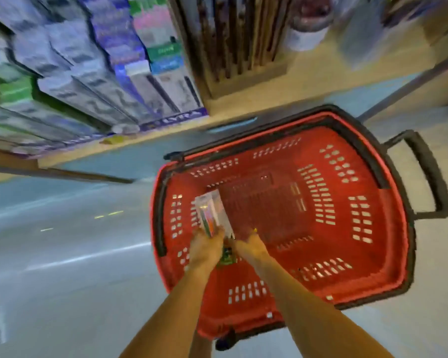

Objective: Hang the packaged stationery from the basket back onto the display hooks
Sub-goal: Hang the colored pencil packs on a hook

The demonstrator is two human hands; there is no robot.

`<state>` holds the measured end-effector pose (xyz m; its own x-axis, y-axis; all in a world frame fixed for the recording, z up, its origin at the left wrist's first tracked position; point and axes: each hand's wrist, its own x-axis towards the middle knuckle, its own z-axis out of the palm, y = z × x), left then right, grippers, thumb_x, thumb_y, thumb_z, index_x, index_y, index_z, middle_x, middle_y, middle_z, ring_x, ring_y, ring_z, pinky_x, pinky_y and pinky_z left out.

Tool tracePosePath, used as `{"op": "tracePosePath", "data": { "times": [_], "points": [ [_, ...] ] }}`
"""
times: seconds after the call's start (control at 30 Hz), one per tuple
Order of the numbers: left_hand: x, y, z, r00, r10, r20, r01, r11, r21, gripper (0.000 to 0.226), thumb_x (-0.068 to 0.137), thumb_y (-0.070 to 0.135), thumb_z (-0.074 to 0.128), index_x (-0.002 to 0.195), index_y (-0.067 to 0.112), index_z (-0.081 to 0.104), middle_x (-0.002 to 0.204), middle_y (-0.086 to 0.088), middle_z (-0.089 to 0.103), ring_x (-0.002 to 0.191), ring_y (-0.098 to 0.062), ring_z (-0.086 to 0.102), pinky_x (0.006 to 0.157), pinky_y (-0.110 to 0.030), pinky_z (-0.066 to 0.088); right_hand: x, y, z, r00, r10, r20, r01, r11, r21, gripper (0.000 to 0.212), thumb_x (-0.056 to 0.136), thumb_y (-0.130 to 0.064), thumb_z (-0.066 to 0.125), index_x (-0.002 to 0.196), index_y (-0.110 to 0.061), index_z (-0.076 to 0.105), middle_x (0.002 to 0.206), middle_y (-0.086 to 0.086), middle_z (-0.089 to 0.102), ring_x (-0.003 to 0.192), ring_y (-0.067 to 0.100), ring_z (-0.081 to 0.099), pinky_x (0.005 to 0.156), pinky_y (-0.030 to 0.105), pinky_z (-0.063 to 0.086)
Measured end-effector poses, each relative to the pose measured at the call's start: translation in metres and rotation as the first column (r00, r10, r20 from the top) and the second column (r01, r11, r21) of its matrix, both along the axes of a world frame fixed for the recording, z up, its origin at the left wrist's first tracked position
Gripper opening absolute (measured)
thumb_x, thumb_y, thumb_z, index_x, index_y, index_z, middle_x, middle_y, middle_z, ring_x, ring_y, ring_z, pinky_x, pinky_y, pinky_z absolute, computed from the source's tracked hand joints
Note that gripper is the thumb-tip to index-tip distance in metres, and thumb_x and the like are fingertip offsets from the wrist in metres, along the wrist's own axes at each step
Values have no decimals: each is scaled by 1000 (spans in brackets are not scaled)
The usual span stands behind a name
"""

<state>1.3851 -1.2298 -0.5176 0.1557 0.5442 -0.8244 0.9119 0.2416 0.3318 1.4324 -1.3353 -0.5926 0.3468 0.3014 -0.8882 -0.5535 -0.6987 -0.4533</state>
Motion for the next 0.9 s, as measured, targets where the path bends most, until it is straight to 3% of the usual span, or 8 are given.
{"op": "tracePosePath", "data": {
  "times": [0.07, 0.17, 0.27, 0.37, 0.53, 0.63, 0.73, 0.9],
  "points": [
    [-2, 1, -39, 995, 95, 8, -95, 995, -13, 22, 89, 37, 75, 84, 18, 64, 104, -19, 77, 93, -36, 76, 85, -48, 62, 0, 9, -33, 997, -38, -63, 39, 999, 16, 42, 67, -32, 86, 100, -14, 67, 102, 6, 73, 104, 27, 70, 94, 45, 57],
    [-6, 1, -79, 980, 194, 35, -193, 981, -33, 48, 82, 48, 74, 119, 17, 68, 114, -13, 75, 101, -34, 73, 92, -52, 60, 5, 28, -40, 996, -25, -83, 27, 999, 26, 15, 93, -7, 69, 103, -14, 62, 101, 18, 71, 98, 32, 69, 87, 44, 58],
    [-2, 4, -99, 918, 390, 74, -384, 919, -91, 63, 78, 52, 74, 132, 21, 65, 119, -10, 74, 106, -32, 71, 96, -51, 59, 4, 35, -66, 986, 70, -148, -65, 997, 38, 53, 76, -18, 73, 125, -6, 57, 117, 28, 70, 102, 36, 71, 90, 57, 58],
    [4, 10, -113, 813, 579, 53, -558, 803, -211, 44, 83, 54, 75, 114, 24, 70, 113, -11, 73, 103, -32, 68, 91, -45, 57, -7, 33, -130, 963, 173, -205, -172, 985, 22, 100, 52, -33, 77, 143, -10, 43, 111, 23, 74, 101, 33, 74, 88, 56, 59],
    [6, 11, -119, 728, 670, 145, -629, 737, -248, 33, 92, 56, 63, 102, 26, 73, 114, -10, 73, 104, -28, 69, 96, -43, 55, -7, 31, -148, 971, 156, -183, -161, 987, -16, 92, 43, -51, 83, 128, -24, 59, 115, 9, 71, 114, 29, 63, 95, 50, 56],
    [1, 5, -106, 690, 705, 163, -662, 706, -252, 51, 90, 58, 60, 122, 21, 74, 117, -12, 76, 108, -29, 71, 94, -42, 58, 1, 33, -91, 978, 111, -176, -114, 994, -4, 92, 47, -44, 84, 132, -24, 57, 125, 8, 62, 109, 28, 66, 91, 45, 59],
    [-2, 0, -84, 674, 722, 157, -681, 689, -246, 41, 97, 53, 53, 114, 23, 76, 115, -13, 75, 103, -28, 72, 82, -38, 57, 5, 31, -41, 972, 40, -233, -32, 999, 39, 68, 69, -15, 83, 130, -13, 51, 112, 7, 67, 93, 18, 69, 72, 27, 58],
    [-1, -5, -2, 762, 635, 124, -557, 741, -375, 50, 96, 49, 49, 116, 11, 76, 105, -21, 78, 101, -39, 73, 94, -51, 58, 15, 10, 38, 983, -14, -180, 30, 995, 90, 89, 55, -24, 92, 124, -12, 37, 123, 11, 60, 103, 21, 68, 73, 28, 57]
  ]
}}
